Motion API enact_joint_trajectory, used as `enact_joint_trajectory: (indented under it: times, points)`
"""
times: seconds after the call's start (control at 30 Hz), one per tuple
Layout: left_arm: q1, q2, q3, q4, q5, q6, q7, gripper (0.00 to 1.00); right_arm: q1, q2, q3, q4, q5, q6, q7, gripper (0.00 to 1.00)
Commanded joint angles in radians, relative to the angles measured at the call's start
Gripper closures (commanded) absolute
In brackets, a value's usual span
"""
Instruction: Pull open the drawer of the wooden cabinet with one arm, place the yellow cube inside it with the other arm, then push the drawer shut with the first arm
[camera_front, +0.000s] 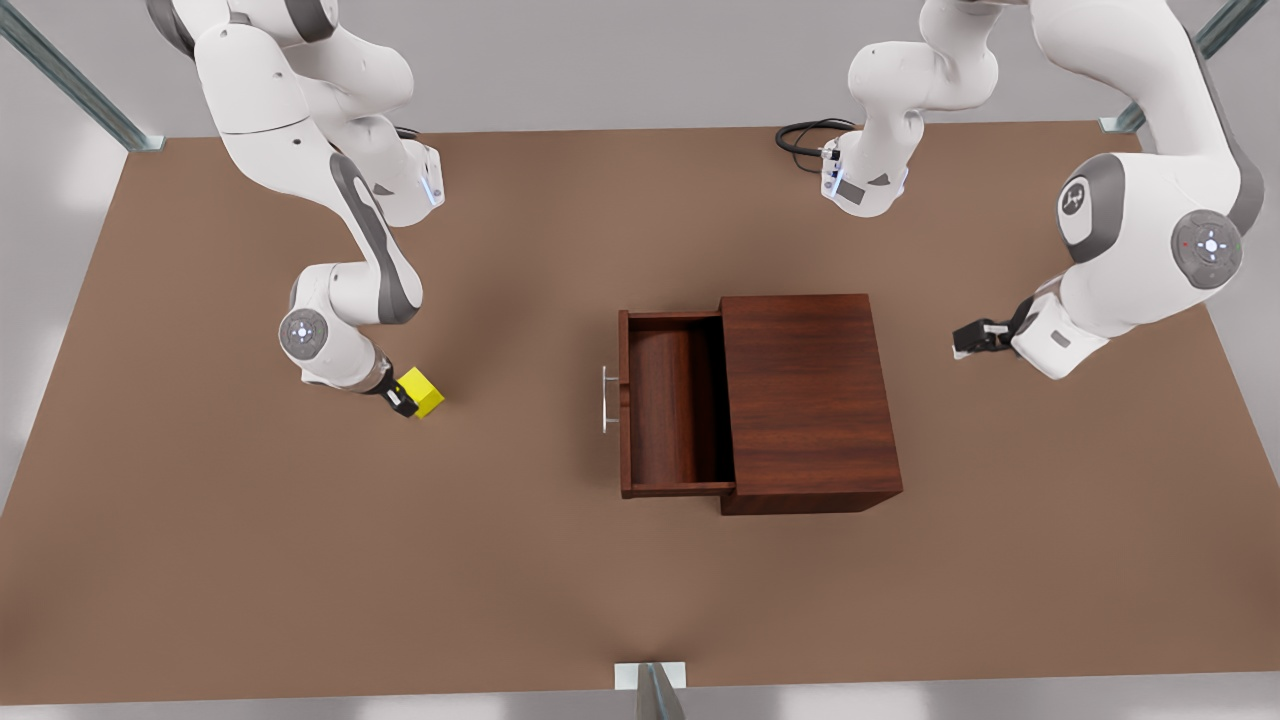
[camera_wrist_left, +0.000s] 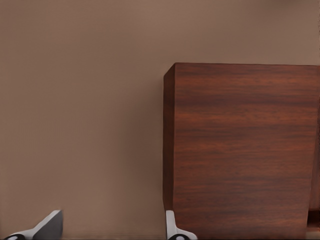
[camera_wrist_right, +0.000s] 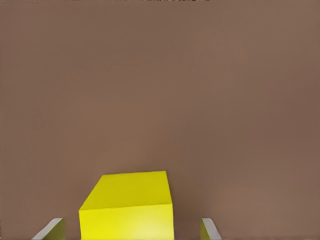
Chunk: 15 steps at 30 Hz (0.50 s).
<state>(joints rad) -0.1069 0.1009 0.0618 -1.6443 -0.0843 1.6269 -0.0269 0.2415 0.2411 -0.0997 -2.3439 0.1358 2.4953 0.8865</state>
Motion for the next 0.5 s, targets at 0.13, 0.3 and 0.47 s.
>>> enact_joint_trajectory:
  times: [0.13, 0.3, 0.47]
  points:
    - [-0.01, -0.001, -0.002, 0.0, -0.006, -0.036, 0.03, 0.0, 0.002, 0.029, 0.015, 0.0, 0.001, 0.054, 0.068, 0.0]
    - [-0.01, -0.003, -0.002, -0.002, -0.006, -0.036, 0.024, 0.0, 0.002, 0.063, 0.021, 0.002, 0.001, 0.086, 0.068, 0.0]
    - [-0.013, -0.003, -0.002, -0.003, -0.006, -0.036, 0.019, 0.0, 0.002, 0.099, 0.025, 0.011, 0.001, 0.114, 0.068, 0.0]
